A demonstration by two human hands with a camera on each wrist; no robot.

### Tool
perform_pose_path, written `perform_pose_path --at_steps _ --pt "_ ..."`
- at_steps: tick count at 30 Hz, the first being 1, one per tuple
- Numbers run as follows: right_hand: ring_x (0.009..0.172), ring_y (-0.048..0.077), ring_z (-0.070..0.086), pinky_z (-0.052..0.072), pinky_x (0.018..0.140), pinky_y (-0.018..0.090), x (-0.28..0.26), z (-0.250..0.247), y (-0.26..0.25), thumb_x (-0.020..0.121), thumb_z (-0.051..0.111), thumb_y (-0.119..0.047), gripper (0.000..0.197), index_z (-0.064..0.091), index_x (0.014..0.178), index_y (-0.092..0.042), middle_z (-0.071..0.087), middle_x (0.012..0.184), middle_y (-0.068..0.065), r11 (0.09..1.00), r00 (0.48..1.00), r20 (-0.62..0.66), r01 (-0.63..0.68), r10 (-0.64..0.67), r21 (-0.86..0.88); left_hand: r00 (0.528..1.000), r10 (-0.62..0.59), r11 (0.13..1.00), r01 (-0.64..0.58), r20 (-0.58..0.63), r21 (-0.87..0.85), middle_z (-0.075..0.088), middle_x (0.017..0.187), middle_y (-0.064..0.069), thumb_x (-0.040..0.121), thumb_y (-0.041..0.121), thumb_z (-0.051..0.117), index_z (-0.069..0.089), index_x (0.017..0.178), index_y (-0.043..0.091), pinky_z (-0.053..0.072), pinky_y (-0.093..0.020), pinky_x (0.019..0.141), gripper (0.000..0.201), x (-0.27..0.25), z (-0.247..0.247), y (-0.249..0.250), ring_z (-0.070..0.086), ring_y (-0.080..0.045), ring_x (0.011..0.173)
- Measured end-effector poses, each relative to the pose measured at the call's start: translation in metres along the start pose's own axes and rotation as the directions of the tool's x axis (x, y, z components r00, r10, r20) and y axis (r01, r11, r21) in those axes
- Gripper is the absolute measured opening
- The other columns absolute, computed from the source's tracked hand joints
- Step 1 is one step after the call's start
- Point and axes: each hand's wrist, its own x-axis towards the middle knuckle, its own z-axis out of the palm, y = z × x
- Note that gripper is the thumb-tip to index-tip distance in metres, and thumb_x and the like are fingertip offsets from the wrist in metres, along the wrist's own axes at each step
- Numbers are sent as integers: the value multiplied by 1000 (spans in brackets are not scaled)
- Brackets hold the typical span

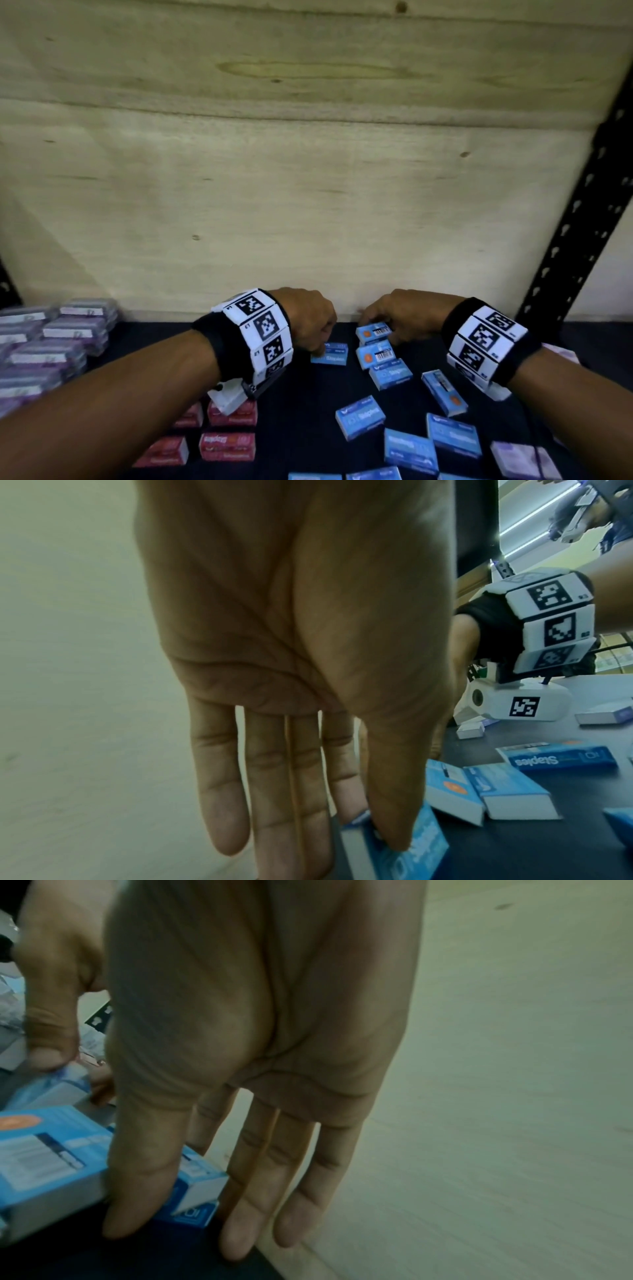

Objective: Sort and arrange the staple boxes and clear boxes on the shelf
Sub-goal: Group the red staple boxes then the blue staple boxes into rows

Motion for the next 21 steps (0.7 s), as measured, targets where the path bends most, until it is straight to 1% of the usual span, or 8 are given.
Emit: perform_pose_path --at_steps 3,5,8,13,16,18,19,21 --pt "101 11 62 47 86 27 -4 0 2 87 71 -23 38 64 124 -32 68 119 -9 999 999 -4 -38 38 -10 999 -7 1000 7 -35 16 62 111 -1 93 31 63 63 114 16 45 -31 72 26 3 -2 -1 60 -23 98" --pt "97 11 62 48 85 27 -10 1 6 85 73 -20 40 64 122 -33 68 117 -9 997 998 -3 -69 69 -16 999 -6 1000 7 -51 20 61 114 -2 94 30 61 62 116 16 44 -30 72 25 6 -4 -1 59 -23 97" --pt "90 9 58 43 78 24 -21 4 10 83 75 -19 42 64 122 -32 68 114 -7 993 993 13 -118 119 -24 998 -9 1000 10 -69 13 59 112 -2 95 31 59 58 115 17 42 -30 72 24 13 -6 -1 54 -22 91" --pt "89 10 57 46 82 25 -43 10 15 84 75 -19 43 64 124 -31 68 115 -6 981 981 39 -189 190 -33 998 -9 999 11 -69 30 61 109 -7 96 30 54 56 114 12 42 -31 72 26 24 -3 -3 57 -26 90" --pt "89 7 55 40 81 22 -52 9 17 87 71 -20 42 63 127 -30 68 119 -7 981 979 60 -191 192 -37 998 -26 999 28 -59 21 58 110 -7 97 32 52 51 116 15 45 -34 78 26 29 1 -5 57 -27 95" --pt "94 8 55 39 83 23 -55 5 18 93 65 -26 39 59 131 -28 66 122 -6 980 978 54 -199 200 -24 998 -41 999 42 -49 23 57 115 -9 98 33 51 49 118 15 46 -35 81 27 31 4 -5 57 -28 99" --pt "97 10 56 40 84 25 -54 2 18 95 60 -29 37 57 132 -26 65 121 -5 979 978 43 -204 204 -25 998 -46 999 47 -46 26 56 116 -9 98 32 50 48 120 14 46 -36 82 28 30 4 -5 57 -28 101" --pt "95 13 60 44 83 28 -49 -2 18 99 52 -30 29 59 126 -22 68 108 -4 978 977 16 -210 210 -14 998 -52 998 53 -41 40 56 119 -10 98 33 51 48 122 12 45 -35 81 32 29 5 -5 57 -28 104"
